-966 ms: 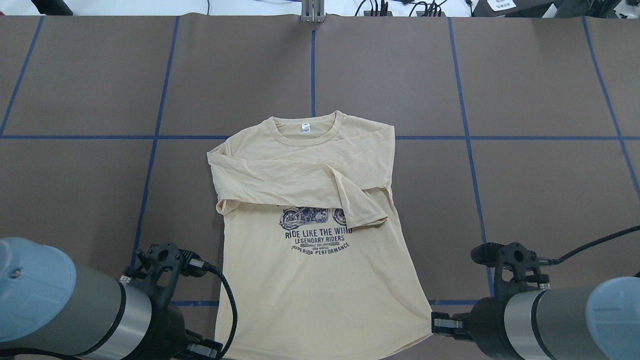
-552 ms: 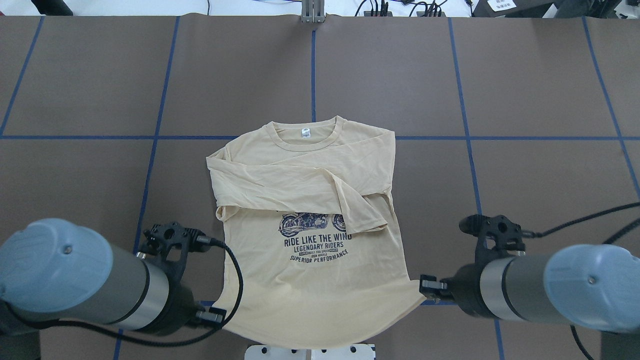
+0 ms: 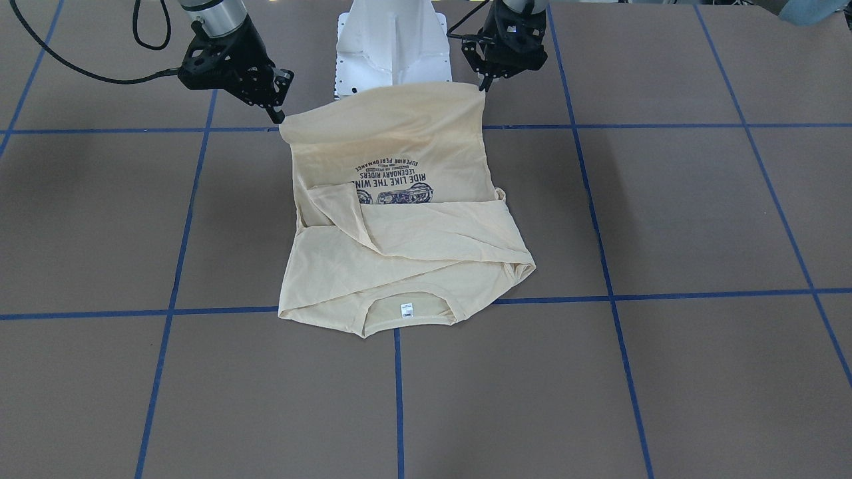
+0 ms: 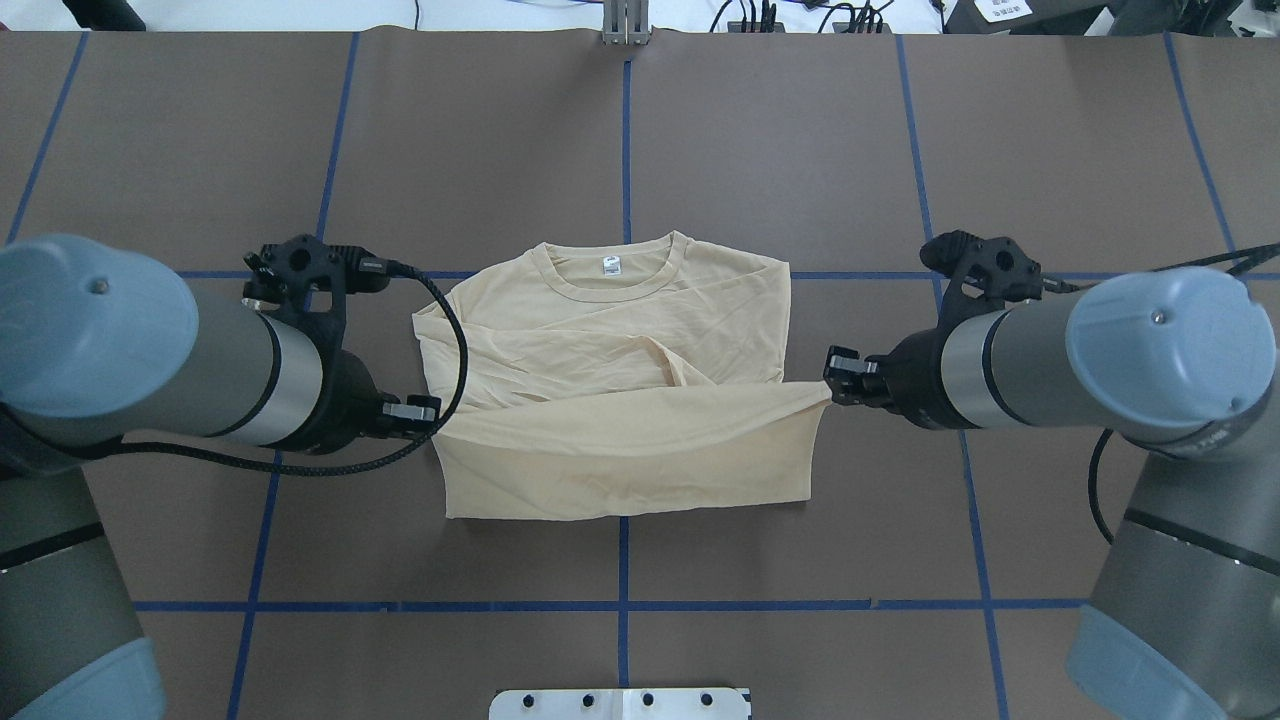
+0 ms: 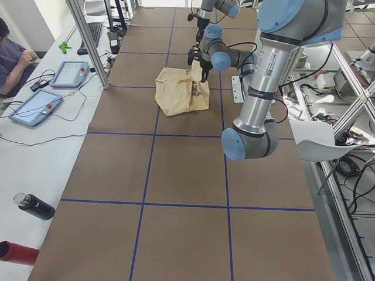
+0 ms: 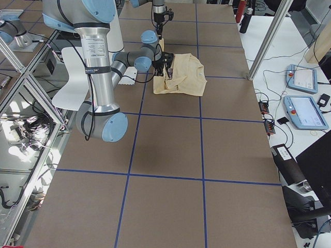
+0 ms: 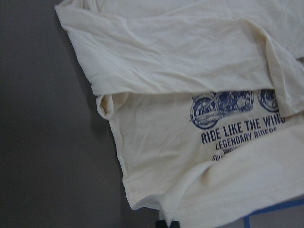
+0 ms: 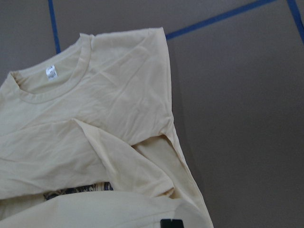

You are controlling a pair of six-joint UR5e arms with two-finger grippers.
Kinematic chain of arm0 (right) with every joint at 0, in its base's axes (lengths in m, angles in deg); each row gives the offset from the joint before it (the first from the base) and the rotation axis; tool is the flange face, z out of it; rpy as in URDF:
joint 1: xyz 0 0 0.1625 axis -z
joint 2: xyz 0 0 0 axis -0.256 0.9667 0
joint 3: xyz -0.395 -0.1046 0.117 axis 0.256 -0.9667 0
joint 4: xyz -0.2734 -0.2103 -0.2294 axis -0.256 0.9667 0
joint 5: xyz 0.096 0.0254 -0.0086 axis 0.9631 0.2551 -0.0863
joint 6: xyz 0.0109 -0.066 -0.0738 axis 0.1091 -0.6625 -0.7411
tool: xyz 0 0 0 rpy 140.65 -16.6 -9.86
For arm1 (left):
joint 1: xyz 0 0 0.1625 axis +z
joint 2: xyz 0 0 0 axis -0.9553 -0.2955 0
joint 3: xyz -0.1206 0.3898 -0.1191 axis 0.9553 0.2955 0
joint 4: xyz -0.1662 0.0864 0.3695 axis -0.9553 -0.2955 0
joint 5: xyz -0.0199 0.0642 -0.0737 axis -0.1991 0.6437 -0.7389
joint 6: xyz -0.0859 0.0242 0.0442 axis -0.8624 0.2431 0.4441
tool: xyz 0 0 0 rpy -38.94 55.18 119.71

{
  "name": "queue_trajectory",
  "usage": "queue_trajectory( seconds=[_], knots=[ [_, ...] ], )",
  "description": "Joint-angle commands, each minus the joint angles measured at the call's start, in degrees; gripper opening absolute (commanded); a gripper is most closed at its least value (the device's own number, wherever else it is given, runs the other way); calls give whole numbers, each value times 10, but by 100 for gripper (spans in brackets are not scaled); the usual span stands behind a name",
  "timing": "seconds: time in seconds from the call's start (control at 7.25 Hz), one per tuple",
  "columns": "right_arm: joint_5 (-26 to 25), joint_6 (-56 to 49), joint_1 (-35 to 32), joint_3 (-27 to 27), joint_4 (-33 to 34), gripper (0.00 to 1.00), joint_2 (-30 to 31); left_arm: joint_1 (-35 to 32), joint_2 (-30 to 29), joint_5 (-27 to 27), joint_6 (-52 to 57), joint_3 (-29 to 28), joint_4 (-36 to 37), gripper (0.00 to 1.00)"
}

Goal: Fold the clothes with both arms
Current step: 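Lift the hem with both grippers and fold it toward the collar, then release the folded hem and raise both grippers off the shirt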

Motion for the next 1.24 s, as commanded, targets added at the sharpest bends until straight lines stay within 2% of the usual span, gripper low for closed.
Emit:
queue_trajectory(
  seconds=[0.0,0.28,0.41,0.69,0.83,0.97,1.1],
  knots=[
    [5,-12,-44,-84,15,0,-94,-41,-13,5,28,-29,-1,0],
    [-1,-60,-62,-189,24,0,-167,-43,-61,56,52,-129,-8,0],
    [-1,-69,-71,-254,22,0,-210,-55,-73,70,81,-182,-34,0],
    [-1,-103,-91,-357,19,0,-265,-73,-97,91,83,-312,-136,0],
    [-3,-106,-93,-415,-13,0,-291,-75,-108,95,101,-369,-188,0],
    [-9,-108,-93,-467,-68,0,-293,-84,-108,97,128,-400,-217,0],
    [-10,-124,-99,-488,-90,0,-293,-87,-107,98,136,-422,-235,0]
  ],
)
